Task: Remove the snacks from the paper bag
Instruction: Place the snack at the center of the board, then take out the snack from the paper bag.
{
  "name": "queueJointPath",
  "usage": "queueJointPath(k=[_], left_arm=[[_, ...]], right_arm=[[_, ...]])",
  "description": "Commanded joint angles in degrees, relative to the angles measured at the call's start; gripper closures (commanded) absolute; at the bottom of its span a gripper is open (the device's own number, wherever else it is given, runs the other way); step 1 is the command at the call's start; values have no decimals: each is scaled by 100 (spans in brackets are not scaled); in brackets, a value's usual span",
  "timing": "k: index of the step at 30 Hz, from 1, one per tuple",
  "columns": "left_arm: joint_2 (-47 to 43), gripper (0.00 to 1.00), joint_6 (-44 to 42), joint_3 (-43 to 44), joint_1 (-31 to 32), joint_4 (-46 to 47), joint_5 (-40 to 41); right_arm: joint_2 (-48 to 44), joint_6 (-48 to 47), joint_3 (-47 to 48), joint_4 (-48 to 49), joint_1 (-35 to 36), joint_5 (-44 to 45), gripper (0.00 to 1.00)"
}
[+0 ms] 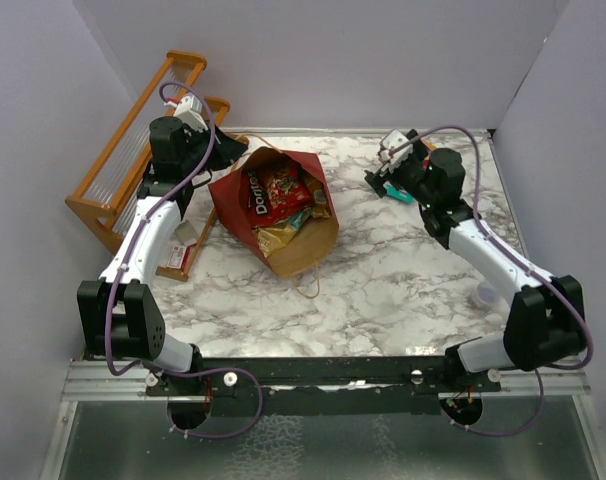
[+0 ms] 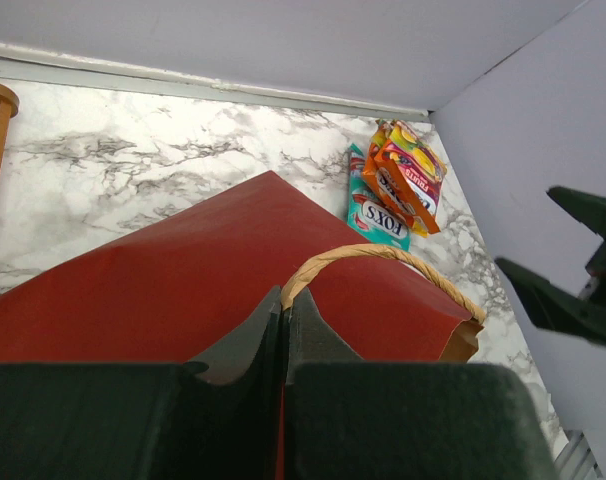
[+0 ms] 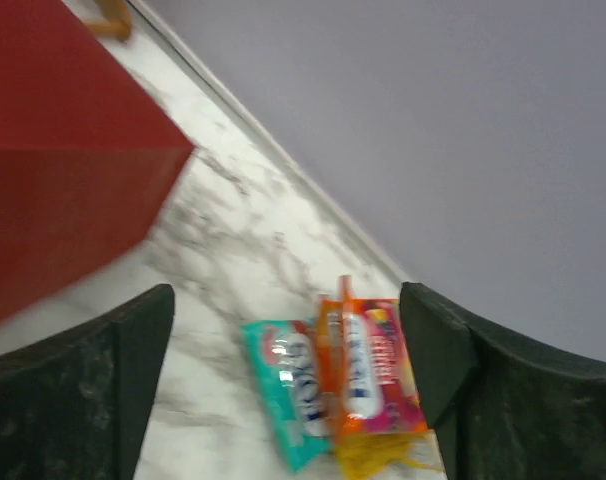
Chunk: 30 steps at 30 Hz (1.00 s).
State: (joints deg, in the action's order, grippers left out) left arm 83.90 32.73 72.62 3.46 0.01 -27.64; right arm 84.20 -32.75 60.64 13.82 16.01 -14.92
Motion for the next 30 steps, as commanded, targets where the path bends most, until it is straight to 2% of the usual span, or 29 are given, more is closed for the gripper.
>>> queueJointPath(k=[1,6,11,14,18,22,24,28,30], left_arm=[[-160,100,-26,-20,-21,158,-93],[-263,100,3,-122,-21,468,-371],[-353,100,-19,-180,-21,668,-499],[-442,100,-17,-250,-21,823,-549],[-450,100,-7,-285,-21,861,-541],[-444,100,20,-288,-21,861,-541],[-445,100,43,-299,-21,878,-545],[-485,100,88,-309,-21,918,-570],[-506,100,100,-325,-19,941,-567]], right_arm=[[-872,2065,-1320,431,72,-552,1],[-1818,2554,-2131,602,386,-1137,1],[-2310,3313,-1813,23,968,-1120,1],[-2335,3930,-1719,44,1626,-770,1],[-1980,4082,-1925,707,2914,329,4],[-940,3874,-1290,625,3798,1925,24],[-284,3810,-848,517,3981,2936,31],[817,3306,-79,634,4084,4002,52],[1327,3087,240,828,4111,4598,54]])
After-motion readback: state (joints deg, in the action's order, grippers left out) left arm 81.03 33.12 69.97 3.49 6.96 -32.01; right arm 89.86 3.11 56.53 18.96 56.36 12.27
